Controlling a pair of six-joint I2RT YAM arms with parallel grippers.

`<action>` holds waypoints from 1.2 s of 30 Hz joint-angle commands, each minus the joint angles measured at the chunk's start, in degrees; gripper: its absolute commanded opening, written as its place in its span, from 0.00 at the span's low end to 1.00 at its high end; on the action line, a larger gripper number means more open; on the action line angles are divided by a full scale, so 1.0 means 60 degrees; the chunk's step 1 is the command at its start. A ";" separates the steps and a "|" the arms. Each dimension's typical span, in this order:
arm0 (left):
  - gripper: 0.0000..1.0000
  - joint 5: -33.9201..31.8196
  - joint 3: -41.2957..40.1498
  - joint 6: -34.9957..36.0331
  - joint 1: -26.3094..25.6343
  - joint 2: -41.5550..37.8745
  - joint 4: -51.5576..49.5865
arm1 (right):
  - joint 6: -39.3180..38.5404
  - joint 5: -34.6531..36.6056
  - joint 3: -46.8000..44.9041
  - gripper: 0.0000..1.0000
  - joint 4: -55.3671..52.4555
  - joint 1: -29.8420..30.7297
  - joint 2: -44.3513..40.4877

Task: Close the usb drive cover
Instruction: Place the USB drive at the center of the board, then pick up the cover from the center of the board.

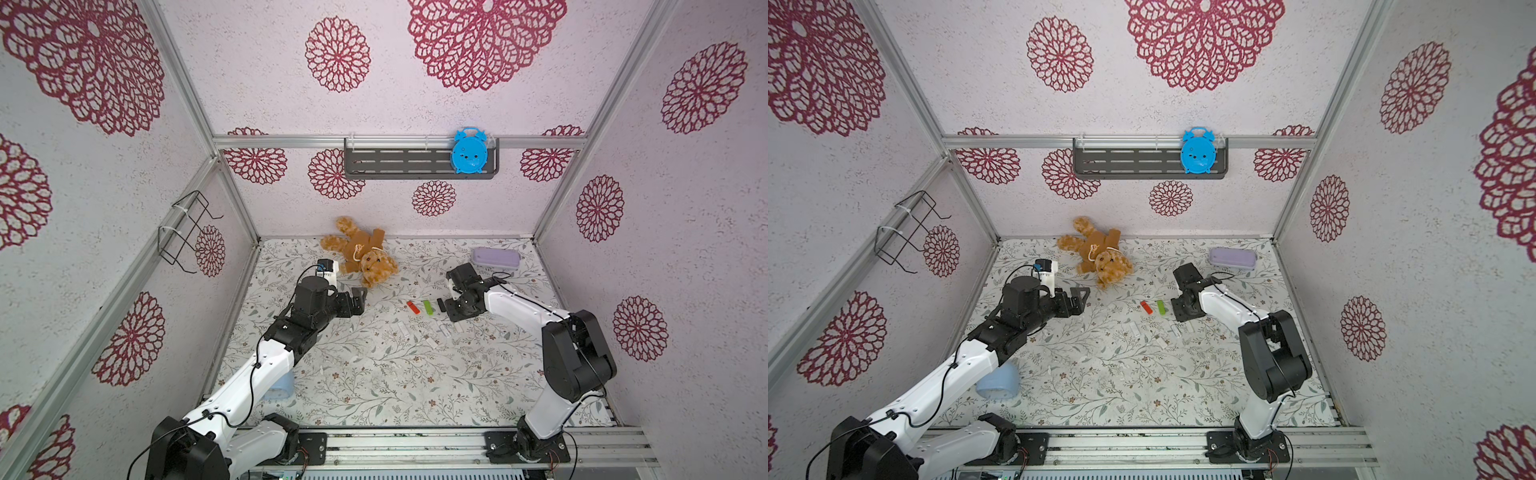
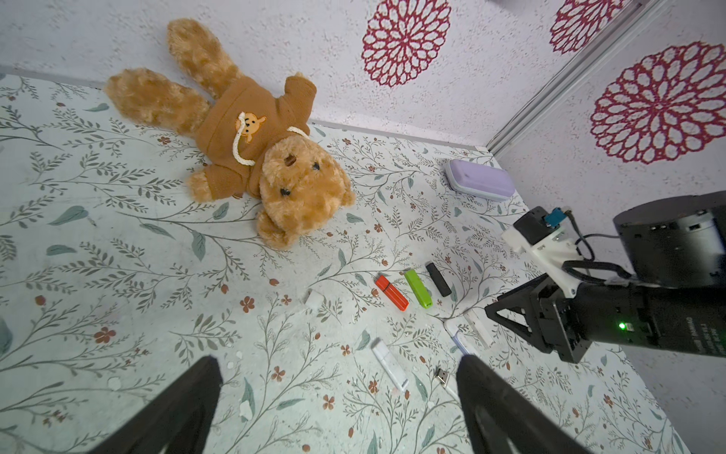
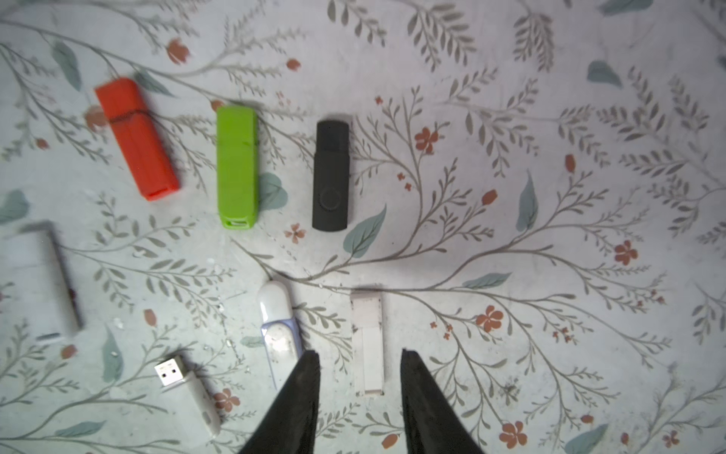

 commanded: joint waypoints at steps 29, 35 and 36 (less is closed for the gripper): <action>0.97 0.0830 -0.1063 -0.1596 0.1908 0.0044 0.0142 | -0.2565 -0.1796 0.8936 0.47 -0.2011 0.2767 0.6512; 0.97 0.0967 -0.1085 -0.1623 0.1919 0.0095 0.0203 | -0.2448 -0.1829 0.9113 0.48 -0.2012 0.2858 0.6792; 0.97 0.0967 -0.1096 -0.1608 0.1930 0.0091 0.0200 | -0.2436 -0.1799 0.9101 0.48 -0.1998 0.2875 0.6820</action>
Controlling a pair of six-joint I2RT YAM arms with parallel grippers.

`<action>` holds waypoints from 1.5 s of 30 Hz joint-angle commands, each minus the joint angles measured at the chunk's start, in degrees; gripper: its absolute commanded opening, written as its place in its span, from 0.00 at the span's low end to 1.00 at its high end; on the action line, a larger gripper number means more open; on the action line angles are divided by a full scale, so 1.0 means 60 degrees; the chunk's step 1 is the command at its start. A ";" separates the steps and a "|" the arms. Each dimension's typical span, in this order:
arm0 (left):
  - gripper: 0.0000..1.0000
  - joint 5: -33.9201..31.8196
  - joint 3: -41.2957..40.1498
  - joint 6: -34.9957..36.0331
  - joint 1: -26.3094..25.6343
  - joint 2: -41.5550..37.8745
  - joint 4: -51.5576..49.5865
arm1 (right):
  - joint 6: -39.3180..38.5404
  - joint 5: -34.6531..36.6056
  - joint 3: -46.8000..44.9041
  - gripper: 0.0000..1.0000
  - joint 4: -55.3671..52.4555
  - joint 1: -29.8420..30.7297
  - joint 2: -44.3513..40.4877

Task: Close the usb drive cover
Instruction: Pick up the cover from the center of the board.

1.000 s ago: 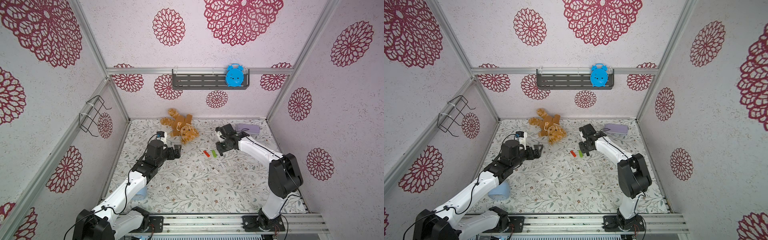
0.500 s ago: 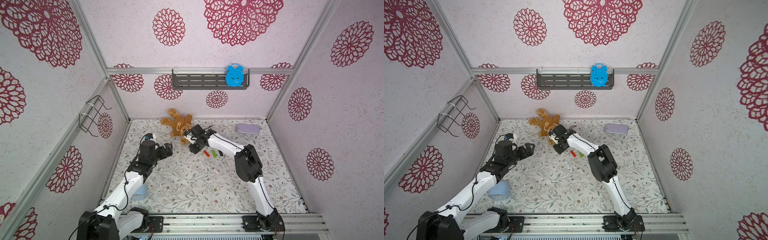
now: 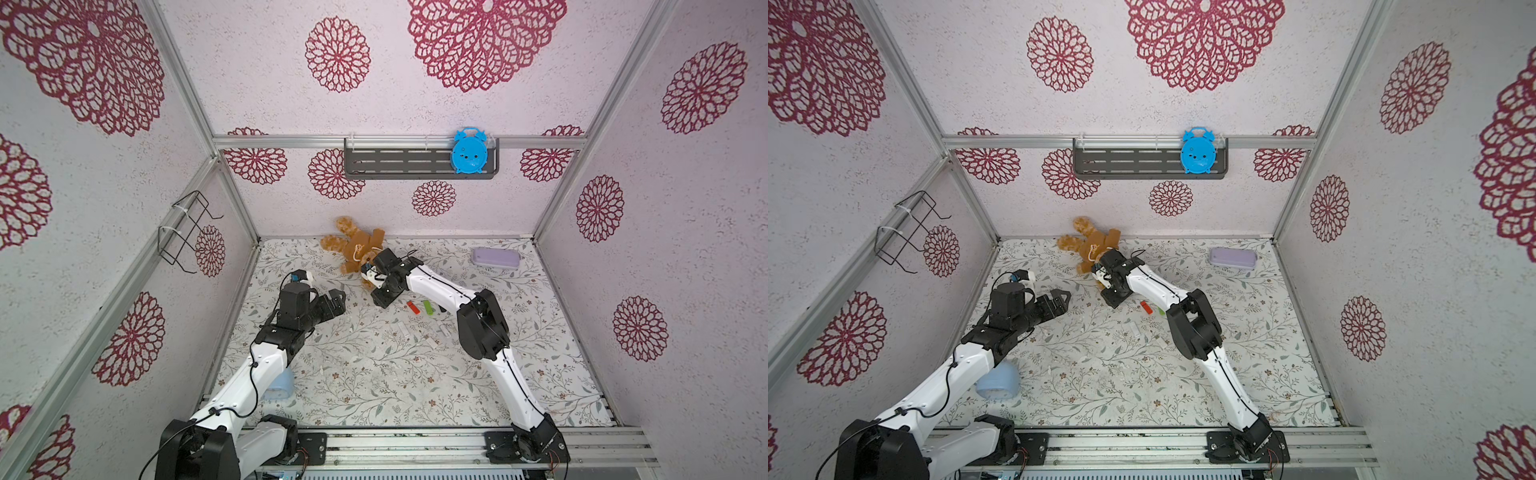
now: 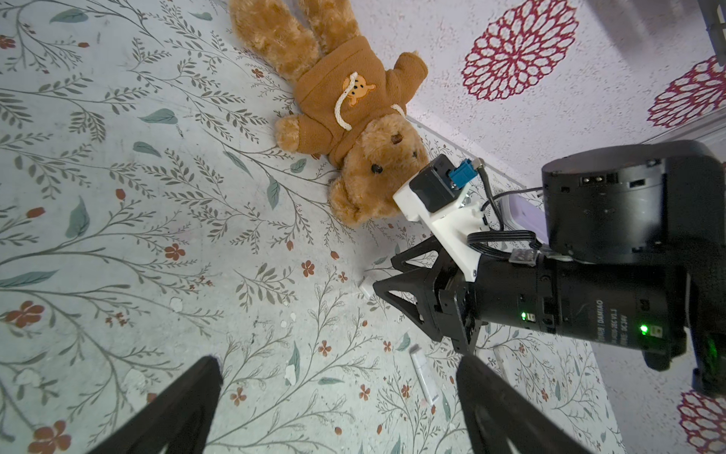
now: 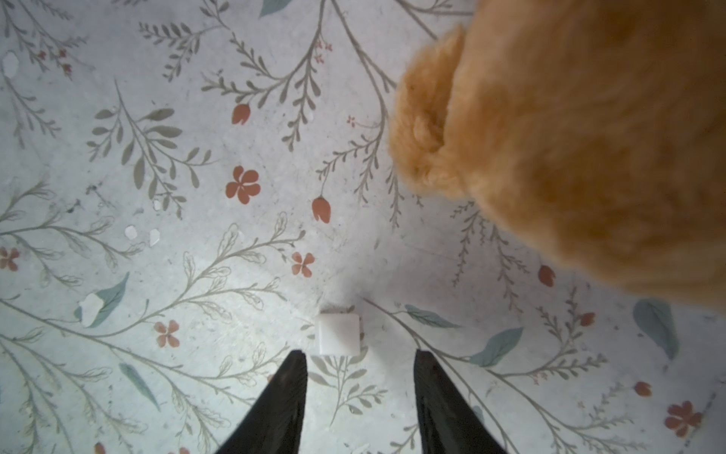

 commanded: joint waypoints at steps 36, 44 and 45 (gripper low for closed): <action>0.97 -0.1068 -0.0530 -0.0214 0.0179 -0.0841 -0.0357 | -0.0759 0.0606 -0.1080 0.22 -0.0321 0.0729 -0.0290; 0.97 -0.1890 -0.1048 -0.0556 0.0254 -0.1893 -0.0589 | -0.1489 -0.0584 -0.4257 0.22 0.0830 0.1328 -0.2344; 0.97 -0.1914 -0.1103 -0.0581 0.0247 -0.1992 -0.0553 | -0.1585 -0.0502 -0.4615 0.22 0.0947 0.1449 -0.2542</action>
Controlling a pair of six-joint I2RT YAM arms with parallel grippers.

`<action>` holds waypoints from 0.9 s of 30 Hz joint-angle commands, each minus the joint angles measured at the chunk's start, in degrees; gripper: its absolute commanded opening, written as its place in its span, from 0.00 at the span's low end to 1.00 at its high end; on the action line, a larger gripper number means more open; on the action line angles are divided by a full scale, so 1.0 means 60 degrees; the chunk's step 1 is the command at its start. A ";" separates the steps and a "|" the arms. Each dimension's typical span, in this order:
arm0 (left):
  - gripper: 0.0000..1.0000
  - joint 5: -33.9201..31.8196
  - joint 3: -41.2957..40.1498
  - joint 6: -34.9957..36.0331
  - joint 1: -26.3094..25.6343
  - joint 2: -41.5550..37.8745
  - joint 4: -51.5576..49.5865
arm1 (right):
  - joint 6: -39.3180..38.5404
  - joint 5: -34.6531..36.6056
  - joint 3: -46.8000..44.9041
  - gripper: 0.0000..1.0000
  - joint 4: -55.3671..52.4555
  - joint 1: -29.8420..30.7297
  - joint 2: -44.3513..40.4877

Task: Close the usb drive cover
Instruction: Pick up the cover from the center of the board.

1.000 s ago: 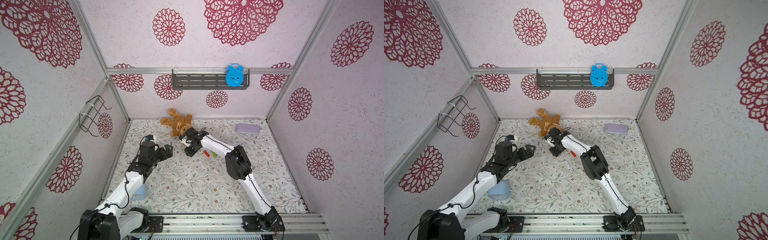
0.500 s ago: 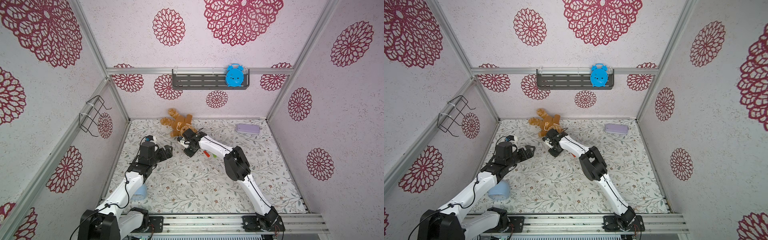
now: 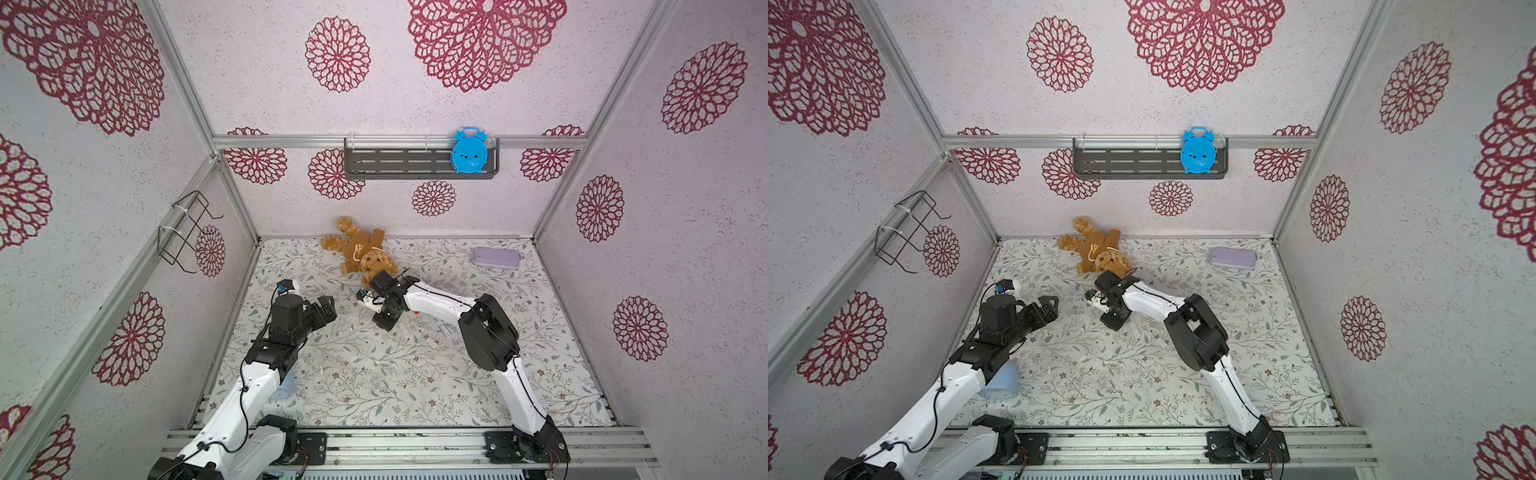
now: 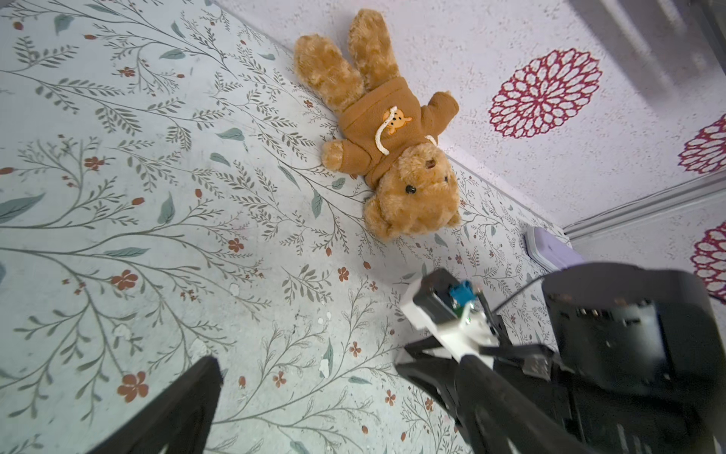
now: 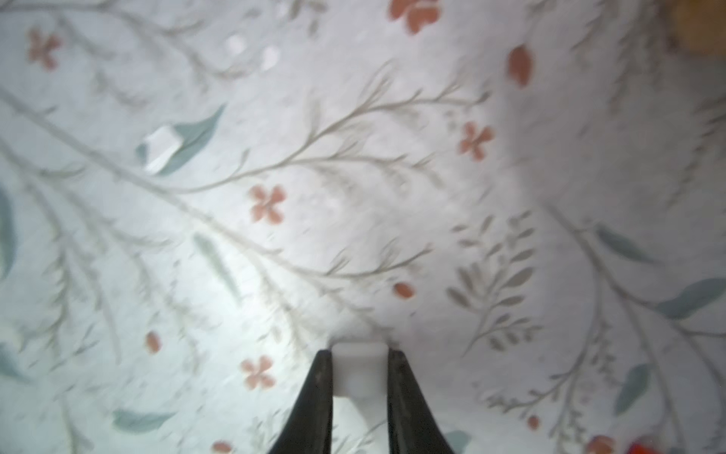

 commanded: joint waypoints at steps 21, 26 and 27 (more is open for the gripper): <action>0.97 -0.0131 -0.0270 -0.0208 0.0135 -0.0354 0.0110 | -0.0124 0.0389 -0.2599 0.34 0.0440 0.0720 -0.1816; 0.97 0.0012 -0.0221 -0.0143 0.0135 -0.0219 0.0103 | -0.0097 0.0457 -0.2669 0.30 0.0571 0.0735 -0.1791; 0.97 0.0069 -0.0213 -0.0128 0.0135 -0.0182 0.0097 | -0.0092 0.0423 -0.2739 0.28 0.0703 0.0734 -0.1834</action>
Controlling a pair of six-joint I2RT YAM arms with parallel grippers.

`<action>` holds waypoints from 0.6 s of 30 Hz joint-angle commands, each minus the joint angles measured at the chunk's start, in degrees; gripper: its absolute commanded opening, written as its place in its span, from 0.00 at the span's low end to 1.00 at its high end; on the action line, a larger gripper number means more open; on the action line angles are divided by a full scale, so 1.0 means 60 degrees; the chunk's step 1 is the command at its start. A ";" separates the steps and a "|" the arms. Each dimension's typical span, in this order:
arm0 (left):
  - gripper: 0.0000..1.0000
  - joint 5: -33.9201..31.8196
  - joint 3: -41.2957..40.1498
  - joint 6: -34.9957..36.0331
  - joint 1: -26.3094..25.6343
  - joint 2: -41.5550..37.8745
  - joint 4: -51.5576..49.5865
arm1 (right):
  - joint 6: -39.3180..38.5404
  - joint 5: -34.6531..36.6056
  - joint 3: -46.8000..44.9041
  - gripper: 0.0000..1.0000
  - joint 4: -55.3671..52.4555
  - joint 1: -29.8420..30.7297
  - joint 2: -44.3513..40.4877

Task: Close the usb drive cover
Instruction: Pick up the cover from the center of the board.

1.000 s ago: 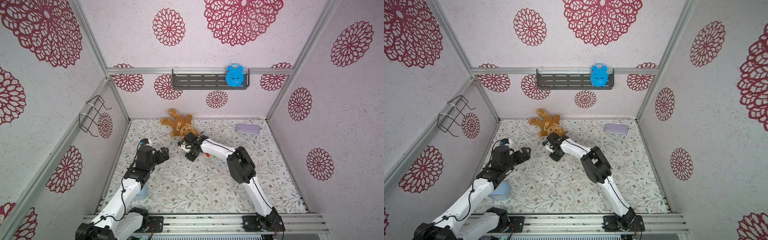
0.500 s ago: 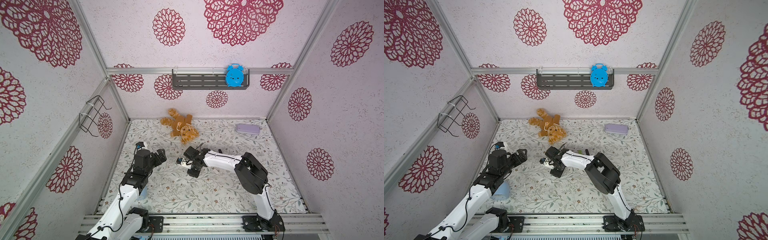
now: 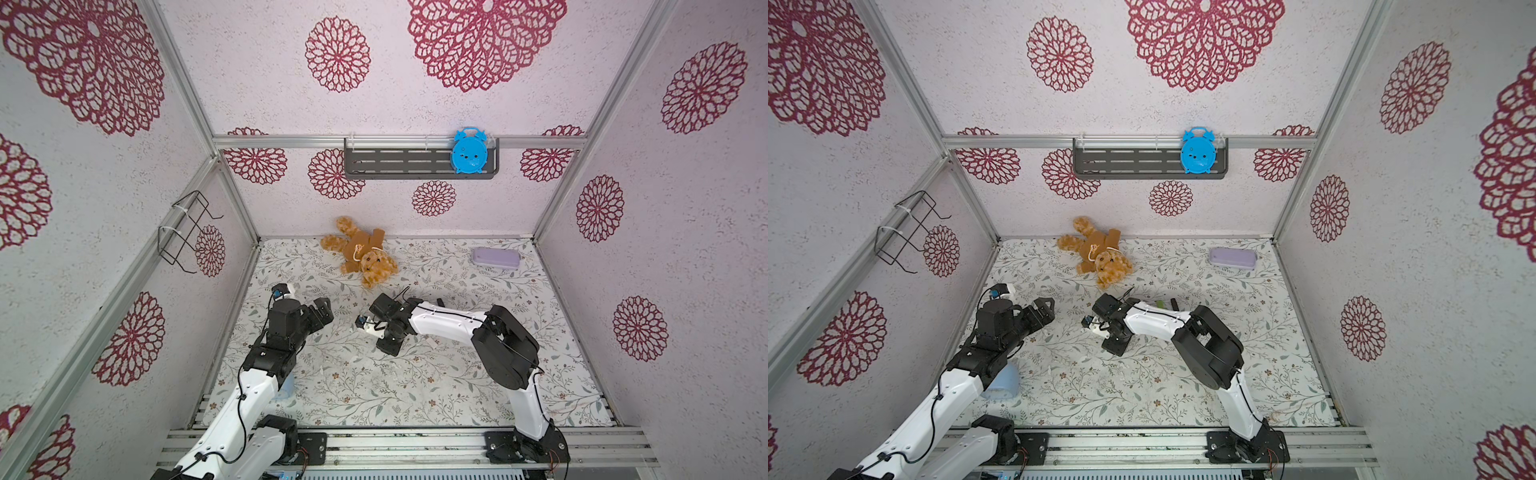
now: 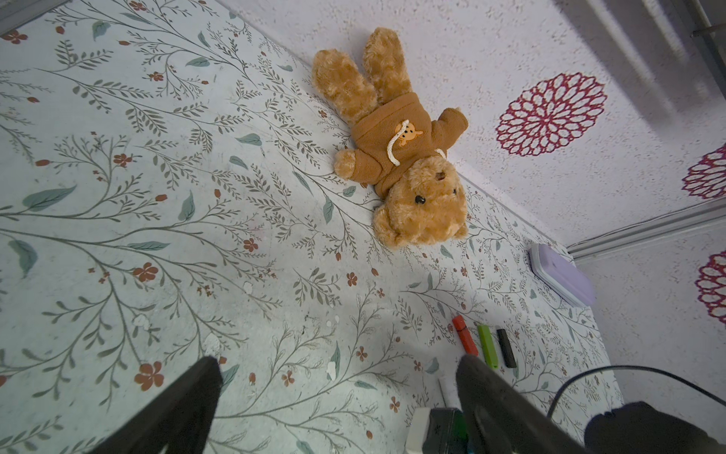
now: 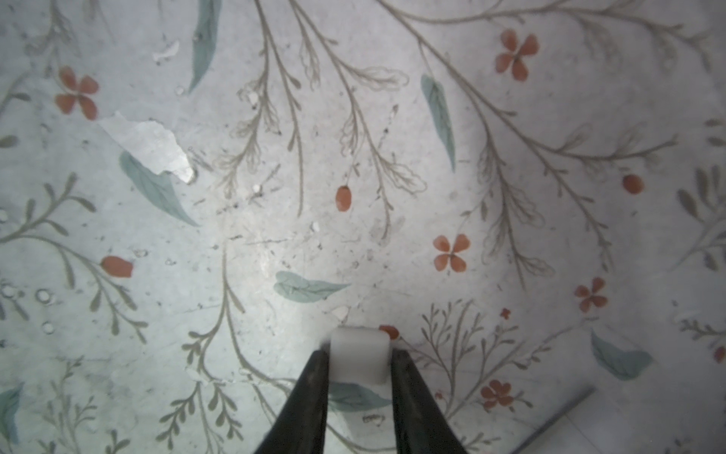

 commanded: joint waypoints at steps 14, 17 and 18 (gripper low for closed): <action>0.97 0.3193 0.0270 0.0118 0.0109 0.2093 0.0580 | -0.0015 0.0228 -0.2173 0.25 0.2902 -0.0091 -0.2669; 0.99 0.5150 0.0385 0.0084 0.0117 0.2981 0.1370 | -0.0174 0.0213 -0.2764 0.25 0.3476 -0.0154 -0.3404; 0.97 0.5777 0.0471 0.0026 0.0101 0.3333 0.1621 | -0.0183 0.0245 -0.2888 0.25 0.3560 -0.0180 -0.3605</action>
